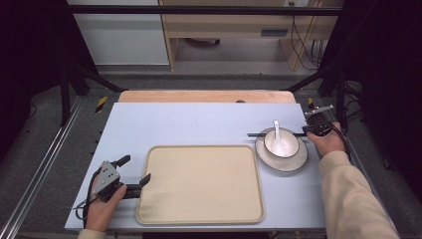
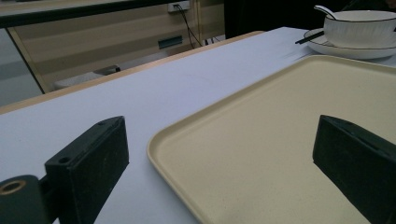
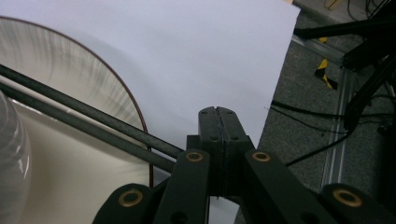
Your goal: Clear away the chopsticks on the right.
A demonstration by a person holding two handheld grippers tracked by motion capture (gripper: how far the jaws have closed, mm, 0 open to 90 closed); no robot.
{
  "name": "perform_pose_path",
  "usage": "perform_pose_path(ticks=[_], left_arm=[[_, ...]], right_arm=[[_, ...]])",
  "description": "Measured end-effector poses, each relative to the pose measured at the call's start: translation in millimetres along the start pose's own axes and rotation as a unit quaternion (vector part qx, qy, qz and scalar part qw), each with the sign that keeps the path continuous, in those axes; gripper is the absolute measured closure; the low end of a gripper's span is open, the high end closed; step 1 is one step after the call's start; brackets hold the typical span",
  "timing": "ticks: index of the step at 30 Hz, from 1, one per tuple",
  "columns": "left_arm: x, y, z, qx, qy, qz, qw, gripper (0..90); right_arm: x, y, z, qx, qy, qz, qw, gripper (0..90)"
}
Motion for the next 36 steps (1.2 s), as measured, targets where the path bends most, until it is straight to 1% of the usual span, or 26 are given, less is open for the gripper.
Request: perform_pose_path(ticks=[3,4,6,9,10,13,18,20,21,23,24,25,26,27,28,29,30,33,36], left_arm=[[0.2,-0.2,-0.2,0.000,0.000,0.000,1.0000,3.4],[0.1,-0.4,-0.1,0.001,-0.001,0.000,1.0000,3.5],[-0.4,-0.8,0.0,0.002,-0.002,-0.001,1.0000,3.6],[-0.7,-0.8,0.0,0.002,-0.003,-0.001,1.0000,3.7],[-0.4,-0.7,-0.1,0.003,-0.003,0.000,1.0000,3.7],[-0.6,-0.9,0.2,0.004,-0.004,0.000,1.0000,4.0],[-0.8,-0.7,-0.3,0.004,-0.005,-0.001,1.0000,4.0],[-0.9,-0.8,-0.2,0.004,-0.006,-0.001,1.0000,4.0],[-1.2,-0.7,-0.1,0.003,-0.006,-0.001,1.0000,4.0],[-1.3,-0.3,0.1,0.002,-0.007,0.000,1.0000,4.0],[-1.3,-0.2,0.2,0.001,-0.007,0.001,1.0000,4.0],[-1.3,-0.2,0.2,0.001,-0.007,0.001,1.0000,4.0],[-1.2,-0.1,0.3,0.001,-0.007,0.001,1.0000,4.0],[-1.3,0.1,0.5,0.001,-0.007,0.001,1.0000,4.0],[-1.4,0.7,1.0,0.000,-0.008,0.001,1.0000,4.0],[-1.4,0.7,1.0,0.000,-0.008,0.001,1.0000,4.0],[-1.1,1.2,1.1,0.000,-0.008,0.002,1.0000,4.0],[-0.8,1.2,0.6,0.000,-0.008,0.002,1.0000,4.0],[-1.4,0.9,0.8,0.000,-0.008,0.001,1.0000,4.0]], right_arm=[[-4.7,-1.2,-1.4,0.002,-0.007,-0.003,1.0000,90.0],[-6.7,-2.1,-2.3,0.003,-0.009,0.001,1.0000,90.0],[-11.3,-2.2,-5.1,0.003,-0.014,-0.002,0.9999,90.0],[-19.2,-3.2,-11.5,0.006,-0.021,0.001,0.9998,90.0],[-22.2,-3.9,-13.7,0.008,-0.024,0.004,0.9997,90.0],[-30.4,-5.1,-20.5,0.014,-0.028,0.023,0.9992,90.0],[-42.3,-8.8,-27.4,0.018,-0.041,0.031,0.9985,90.0],[-43.8,-9.4,-29.1,0.020,-0.041,0.033,0.9984,90.0],[-46.2,-10.8,-33.5,0.023,-0.043,0.034,0.9983,89.2],[-45.3,-11.3,-39.2,0.022,-0.029,0.034,0.9988,86.6],[-43.4,-11.5,-42.9,0.026,-0.014,0.029,0.9991,85.2],[-40.9,-13.6,-46.6,0.038,0.004,0.026,0.9989,83.8],[-40.9,-13.6,-46.6,0.038,0.004,0.026,0.9989,83.8],[-39.0,-15.8,-49.3,0.053,0.020,0.016,0.9983,81.7],[-36.9,-20.0,-51.4,0.071,0.041,-0.003,0.9966,78.9],[-36.9,-20.0,-51.4,0.071,0.041,-0.003,0.9966,78.9],[-36.7,-22.6,-49.9,0.079,0.047,-0.012,0.9957,77.6],[-37.0,-24.1,-45.9,0.091,0.051,-0.014,0.9944,77.4],[-37.8,-23.3,-42.3,0.092,0.050,-0.016,0.9944,77.5]])
Point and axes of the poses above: each handheld gripper's, and its own axes: z roughly forward along the jaws, x roughly out of its top, y roughly to its right, the point moved 6 cm from there along z, roughly forward along the jaws, and after that the axes turned 14 degrees about z, right-handed, at the moved point
